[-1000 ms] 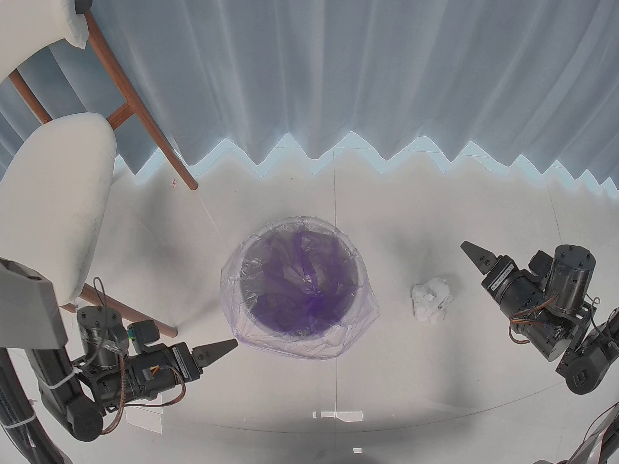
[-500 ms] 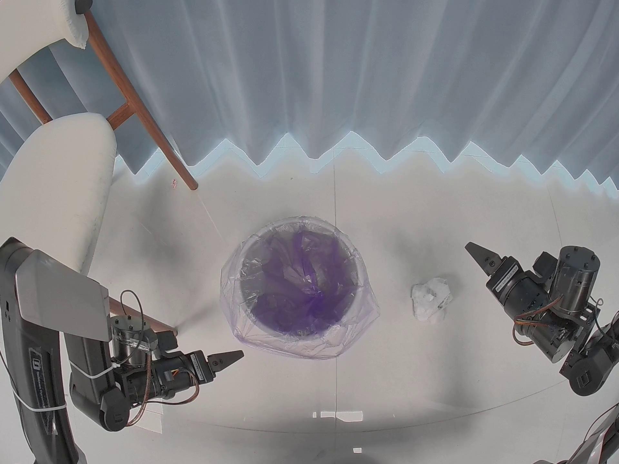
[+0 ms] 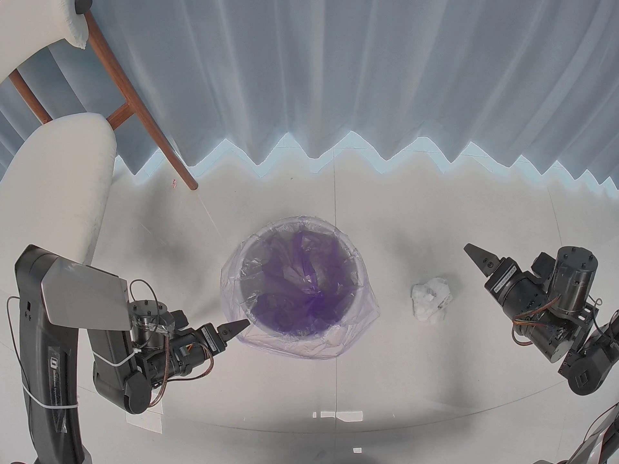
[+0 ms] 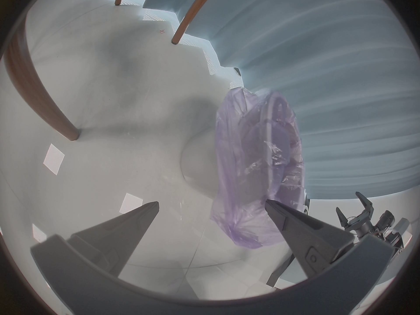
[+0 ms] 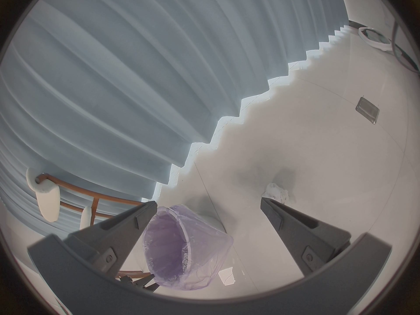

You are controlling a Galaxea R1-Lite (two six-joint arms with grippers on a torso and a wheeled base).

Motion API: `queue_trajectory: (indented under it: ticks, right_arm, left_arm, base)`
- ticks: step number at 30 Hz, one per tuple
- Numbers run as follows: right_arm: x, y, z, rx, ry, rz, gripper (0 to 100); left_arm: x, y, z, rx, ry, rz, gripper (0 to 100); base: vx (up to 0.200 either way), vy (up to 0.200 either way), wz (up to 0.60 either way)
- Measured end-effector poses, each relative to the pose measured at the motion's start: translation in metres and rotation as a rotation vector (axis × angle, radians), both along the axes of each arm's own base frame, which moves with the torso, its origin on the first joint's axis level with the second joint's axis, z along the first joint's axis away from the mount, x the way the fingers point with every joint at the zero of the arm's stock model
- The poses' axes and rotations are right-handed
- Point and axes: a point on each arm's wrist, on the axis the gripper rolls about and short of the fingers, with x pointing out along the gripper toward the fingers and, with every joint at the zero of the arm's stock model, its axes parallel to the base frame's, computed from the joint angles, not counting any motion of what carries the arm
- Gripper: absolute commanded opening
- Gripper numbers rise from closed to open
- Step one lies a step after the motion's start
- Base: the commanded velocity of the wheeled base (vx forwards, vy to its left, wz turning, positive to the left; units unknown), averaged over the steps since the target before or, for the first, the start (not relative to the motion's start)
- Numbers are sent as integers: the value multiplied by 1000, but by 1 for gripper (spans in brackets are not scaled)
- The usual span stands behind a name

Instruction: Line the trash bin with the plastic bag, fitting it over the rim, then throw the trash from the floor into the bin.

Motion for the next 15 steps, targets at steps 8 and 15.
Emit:
queue_trajectory:
  ticks: [8, 15]
  right_arm:
    - [2, 1, -2, -4, 7, 0, 100]
    - [3, 1, -5, -8, 15, 0, 100]
  left_arm:
    - [3, -2, -7, 4, 8, 3, 100]
    - [6, -1, -12, 6, 12, 8, 0]
  base:
    - [0, 0, 0]
    - [0, 0, 0]
